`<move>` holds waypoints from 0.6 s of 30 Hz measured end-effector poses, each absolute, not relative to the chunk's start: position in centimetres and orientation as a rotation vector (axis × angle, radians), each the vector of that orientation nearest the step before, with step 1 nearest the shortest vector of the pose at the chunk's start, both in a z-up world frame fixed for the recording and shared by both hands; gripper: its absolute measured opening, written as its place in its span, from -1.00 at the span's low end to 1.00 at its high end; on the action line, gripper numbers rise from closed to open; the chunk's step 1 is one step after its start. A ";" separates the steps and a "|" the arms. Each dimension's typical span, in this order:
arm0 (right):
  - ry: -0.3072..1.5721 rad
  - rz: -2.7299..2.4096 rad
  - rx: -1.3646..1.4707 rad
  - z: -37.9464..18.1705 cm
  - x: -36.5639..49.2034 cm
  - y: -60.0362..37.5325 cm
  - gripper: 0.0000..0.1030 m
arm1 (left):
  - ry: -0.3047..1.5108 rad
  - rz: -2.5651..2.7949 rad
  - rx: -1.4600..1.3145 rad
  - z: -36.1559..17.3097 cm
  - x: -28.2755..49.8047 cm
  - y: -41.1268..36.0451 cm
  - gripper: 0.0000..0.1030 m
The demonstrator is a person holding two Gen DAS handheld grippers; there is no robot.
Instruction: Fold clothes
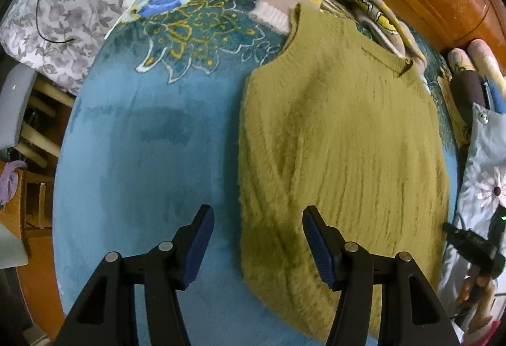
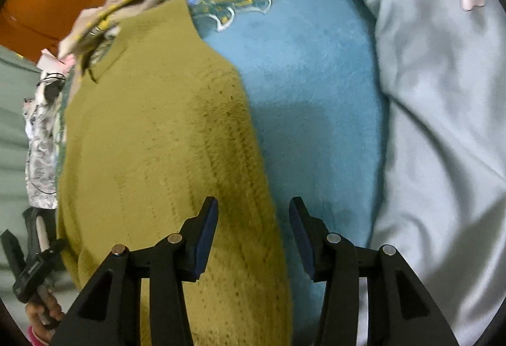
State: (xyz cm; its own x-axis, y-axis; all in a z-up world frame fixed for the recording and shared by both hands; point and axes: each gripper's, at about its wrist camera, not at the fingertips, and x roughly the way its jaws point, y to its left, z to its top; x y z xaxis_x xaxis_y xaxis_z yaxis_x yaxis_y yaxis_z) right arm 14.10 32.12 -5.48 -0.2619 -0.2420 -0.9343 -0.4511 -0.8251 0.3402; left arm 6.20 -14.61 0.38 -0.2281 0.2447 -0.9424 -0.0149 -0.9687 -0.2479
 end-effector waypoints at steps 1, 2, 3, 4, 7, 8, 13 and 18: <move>0.862 2.220 -1.817 -5.6 14.0 32.1 -0.09 | -0.275 2.318 -1.839 0.3 6.0 -14.4 0.19; 0.860 2.213 -1.817 -5.7 14.0 32.0 -0.11 | -0.272 2.312 -1.843 0.1 5.8 -14.2 0.18; 0.859 2.205 -1.817 -5.8 13.9 32.0 -0.24 | -0.271 2.306 -1.848 -0.1 5.6 -14.0 0.18; 0.848 2.199 -1.819 -5.7 13.9 31.9 -0.52 | -0.270 2.301 -1.853 -0.2 5.4 -13.8 0.14; 0.813 2.183 -1.824 -5.4 13.7 31.7 -0.79 | -0.232 2.285 -1.875 -0.8 5.4 -12.3 -0.49; 0.780 2.186 -1.824 -5.1 13.6 31.6 -0.80 | -0.213 2.283 -1.878 -0.9 5.4 -12.0 -0.62; 0.598 2.209 -1.801 -2.8 11.8 32.7 -0.83 | -0.303 2.206 -1.774 0.9 5.4 -11.1 -0.75; 0.464 2.254 -1.649 1.9 8.3 35.4 -0.83 | -0.299 2.183 -1.680 2.5 5.5 -10.1 -0.75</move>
State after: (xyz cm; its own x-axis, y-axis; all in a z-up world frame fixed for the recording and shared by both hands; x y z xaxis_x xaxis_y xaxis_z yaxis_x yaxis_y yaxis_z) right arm 8.26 35.41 1.91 -0.2901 0.0569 -0.9553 -0.4296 -0.8997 0.0768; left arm 5.47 -10.12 2.54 -0.2219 0.4121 -0.8837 -0.1594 -0.9094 -0.3841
